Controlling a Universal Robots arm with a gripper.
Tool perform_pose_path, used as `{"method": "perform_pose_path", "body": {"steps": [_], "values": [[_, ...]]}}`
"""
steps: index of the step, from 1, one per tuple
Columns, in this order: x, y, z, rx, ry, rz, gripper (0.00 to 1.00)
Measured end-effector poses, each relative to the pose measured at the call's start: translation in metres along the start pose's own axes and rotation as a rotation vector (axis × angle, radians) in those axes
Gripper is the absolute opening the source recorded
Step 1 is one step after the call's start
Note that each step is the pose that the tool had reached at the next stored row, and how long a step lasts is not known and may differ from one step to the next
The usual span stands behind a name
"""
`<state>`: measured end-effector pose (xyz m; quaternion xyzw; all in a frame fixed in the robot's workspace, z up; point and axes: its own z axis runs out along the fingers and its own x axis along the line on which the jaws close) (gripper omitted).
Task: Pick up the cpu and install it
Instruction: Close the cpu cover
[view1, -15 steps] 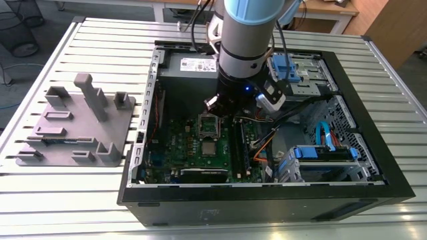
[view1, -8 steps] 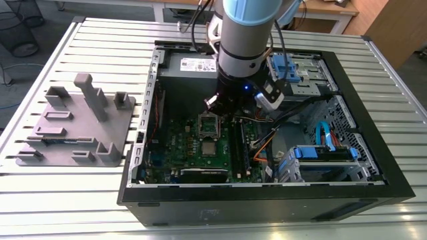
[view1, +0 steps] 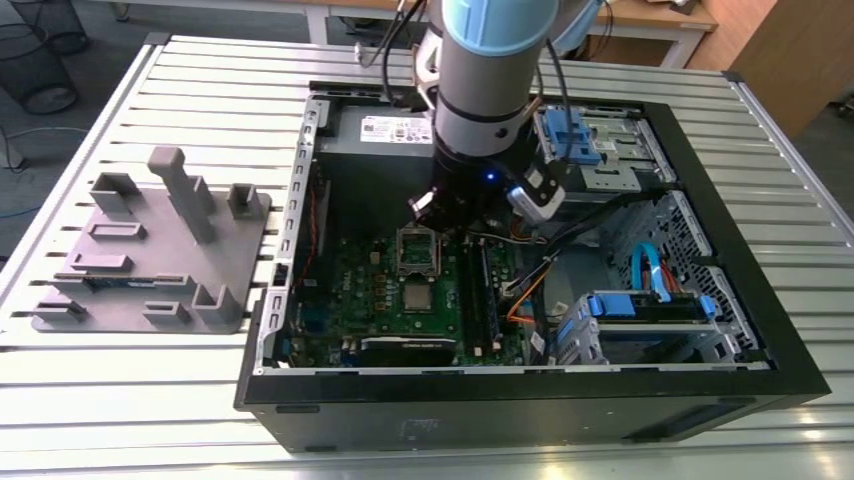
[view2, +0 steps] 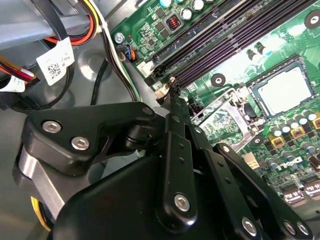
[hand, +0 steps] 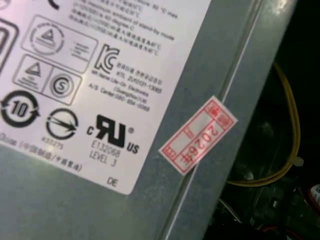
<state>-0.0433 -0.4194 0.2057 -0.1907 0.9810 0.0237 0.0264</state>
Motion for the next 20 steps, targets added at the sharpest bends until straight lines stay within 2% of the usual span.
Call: {"method": "perform_pose_path", "body": {"steps": [12, 17, 20], "values": [[0.0022, 0.0026, 0.0023, 0.0013, -0.0033, 0.000, 0.11], [0.0035, 0.0050, 0.0033, 0.0045, -0.0109, -0.001, 0.11], [0.0081, 0.0076, 0.0038, 0.0096, -0.0229, -0.001, 0.11]]}}
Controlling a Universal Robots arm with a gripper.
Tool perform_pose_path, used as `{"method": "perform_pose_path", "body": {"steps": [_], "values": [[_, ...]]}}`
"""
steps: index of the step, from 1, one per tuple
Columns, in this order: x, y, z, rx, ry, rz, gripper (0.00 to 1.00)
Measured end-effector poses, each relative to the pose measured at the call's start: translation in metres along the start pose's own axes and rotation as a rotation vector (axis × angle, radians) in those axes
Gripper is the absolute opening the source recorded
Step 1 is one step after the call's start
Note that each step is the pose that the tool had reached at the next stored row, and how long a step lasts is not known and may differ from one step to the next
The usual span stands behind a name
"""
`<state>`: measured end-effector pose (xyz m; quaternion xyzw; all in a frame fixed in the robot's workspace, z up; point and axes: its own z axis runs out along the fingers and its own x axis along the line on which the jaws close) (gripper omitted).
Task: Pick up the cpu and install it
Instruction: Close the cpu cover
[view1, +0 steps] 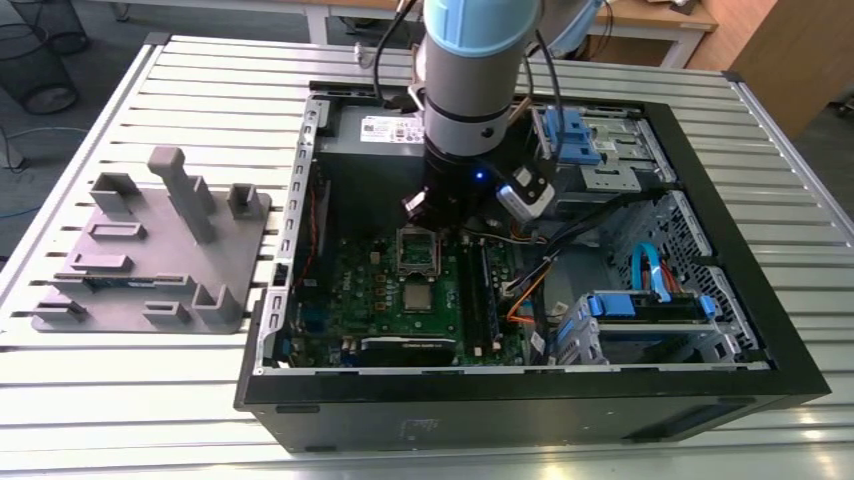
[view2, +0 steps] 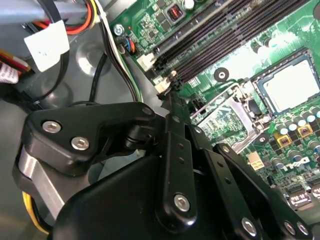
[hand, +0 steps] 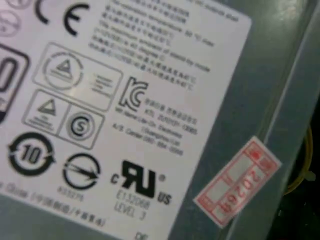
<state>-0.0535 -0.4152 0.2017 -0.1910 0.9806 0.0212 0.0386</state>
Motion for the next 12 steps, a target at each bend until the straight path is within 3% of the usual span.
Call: {"method": "perform_pose_path", "body": {"steps": [2, 8, 12], "values": [[0.0028, 0.0013, -0.0001, 0.0017, -0.0044, 0.000, 0.11], [0.0052, 0.0019, -0.0002, 0.0047, -0.0035, -0.001, 0.11], [0.0053, 0.0018, -0.0011, 0.0171, 0.0015, -0.002, 0.11]]}}
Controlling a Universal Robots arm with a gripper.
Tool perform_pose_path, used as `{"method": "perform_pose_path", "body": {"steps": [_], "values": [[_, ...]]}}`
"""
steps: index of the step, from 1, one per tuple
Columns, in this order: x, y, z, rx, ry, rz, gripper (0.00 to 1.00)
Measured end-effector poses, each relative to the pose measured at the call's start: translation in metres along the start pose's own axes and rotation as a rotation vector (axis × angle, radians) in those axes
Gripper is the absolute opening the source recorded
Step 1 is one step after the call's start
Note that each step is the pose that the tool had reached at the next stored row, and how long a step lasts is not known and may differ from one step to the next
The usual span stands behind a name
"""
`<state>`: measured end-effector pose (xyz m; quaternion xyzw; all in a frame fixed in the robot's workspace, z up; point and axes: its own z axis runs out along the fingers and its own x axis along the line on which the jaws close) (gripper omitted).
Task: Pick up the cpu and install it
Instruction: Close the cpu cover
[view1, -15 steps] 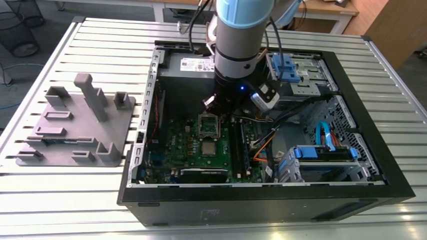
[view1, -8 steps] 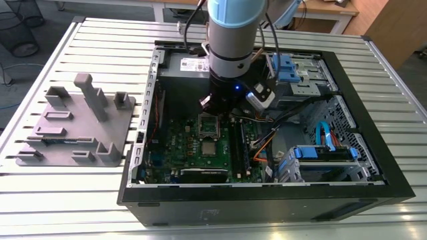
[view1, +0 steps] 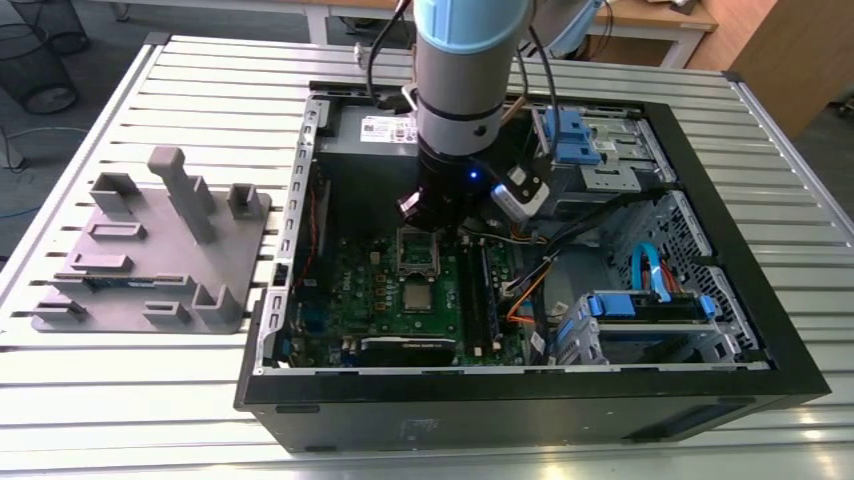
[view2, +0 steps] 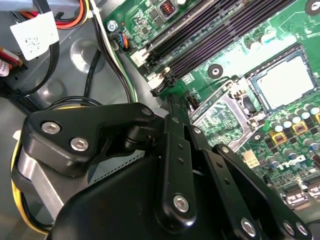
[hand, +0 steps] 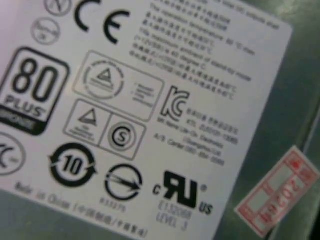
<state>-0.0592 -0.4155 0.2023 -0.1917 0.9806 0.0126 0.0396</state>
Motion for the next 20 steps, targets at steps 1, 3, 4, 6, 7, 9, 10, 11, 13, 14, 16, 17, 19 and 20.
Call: {"method": "perform_pose_path", "body": {"steps": [1, 3, 4, 6, 7, 9, 10, 11, 13, 14, 16, 17, 19, 20], "values": [[0.0000, -0.0001, -0.0006, 0.0031, 0.0014, 0.000, 0.11], [0.0000, -0.0001, -0.0018, 0.0075, 0.0033, -0.001, 0.11], [0.0000, -0.0002, -0.0023, 0.0094, 0.0040, -0.001, 0.11], [0.0000, -0.0002, -0.0033, 0.0126, 0.0052, -0.001, 0.11], [0.0001, -0.0003, -0.0038, 0.0142, 0.0059, -0.001, 0.11], [0.0002, -0.0004, -0.0052, 0.0183, 0.0076, -0.001, 0.11], [0.0002, -0.0004, -0.0059, 0.0202, 0.0083, -0.002, 0.11], [0.0003, -0.0005, -0.0066, 0.0222, 0.0092, -0.002, 0.11], [0.0003, -0.0006, -0.0079, 0.0264, 0.0109, -0.002, 0.11], [0.0004, -0.0007, -0.0086, 0.0283, 0.0118, -0.002, 0.11], [0.0004, -0.0009, -0.0101, 0.0306, 0.0129, -0.002, 0.11], [0.0003, -0.0009, -0.0103, 0.0308, 0.0128, -0.002, 0.11], [0.0003, -0.0008, -0.0103, 0.0308, 0.0126, -0.002, 0.11], [0.0003, -0.0009, -0.0103, 0.0308, 0.0126, -0.002, 0.11]]}}
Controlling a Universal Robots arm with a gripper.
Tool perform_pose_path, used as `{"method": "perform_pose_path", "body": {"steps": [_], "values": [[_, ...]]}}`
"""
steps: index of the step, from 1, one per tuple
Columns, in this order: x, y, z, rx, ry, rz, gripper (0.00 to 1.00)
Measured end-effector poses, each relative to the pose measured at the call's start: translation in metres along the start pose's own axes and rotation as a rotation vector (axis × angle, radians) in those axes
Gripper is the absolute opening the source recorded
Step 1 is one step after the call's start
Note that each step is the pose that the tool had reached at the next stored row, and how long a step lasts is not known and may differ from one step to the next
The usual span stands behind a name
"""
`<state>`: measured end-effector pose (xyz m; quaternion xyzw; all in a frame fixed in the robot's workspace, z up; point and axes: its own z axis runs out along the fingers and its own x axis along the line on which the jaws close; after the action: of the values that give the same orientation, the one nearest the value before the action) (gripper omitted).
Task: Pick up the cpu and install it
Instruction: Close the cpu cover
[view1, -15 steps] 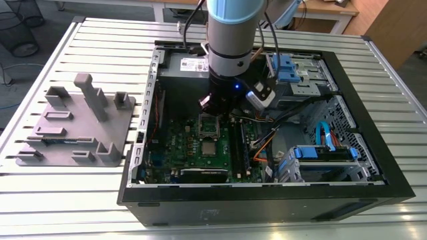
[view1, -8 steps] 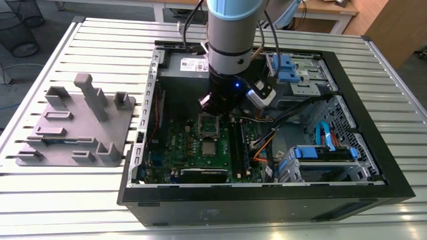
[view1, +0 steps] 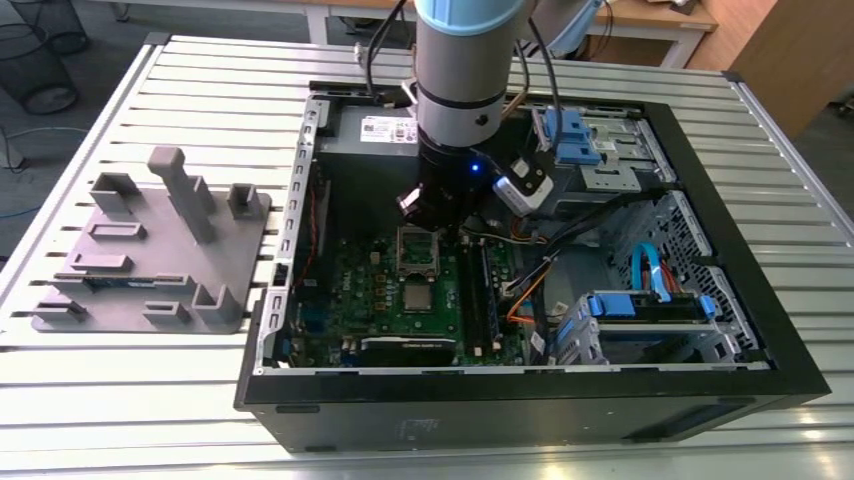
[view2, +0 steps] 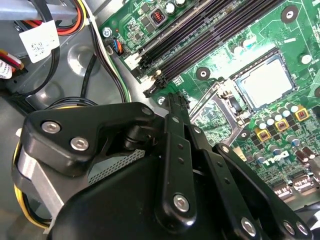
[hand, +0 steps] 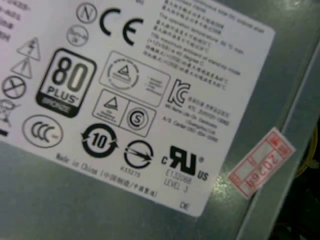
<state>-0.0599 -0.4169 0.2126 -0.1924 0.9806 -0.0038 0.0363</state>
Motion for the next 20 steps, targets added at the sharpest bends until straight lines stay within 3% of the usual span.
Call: {"method": "perform_pose_path", "body": {"steps": [4, 12, 20], "values": [[0.0000, -0.0001, -0.0009, 0.0005, 0.0006, 0.000, 0.11], [-0.0005, -0.0002, -0.0101, 0.0001, 0.0002, -0.002, 0.11], [-0.0002, 0.0000, -0.0102, 0.0007, 0.0005, -0.009, 0.11]]}}
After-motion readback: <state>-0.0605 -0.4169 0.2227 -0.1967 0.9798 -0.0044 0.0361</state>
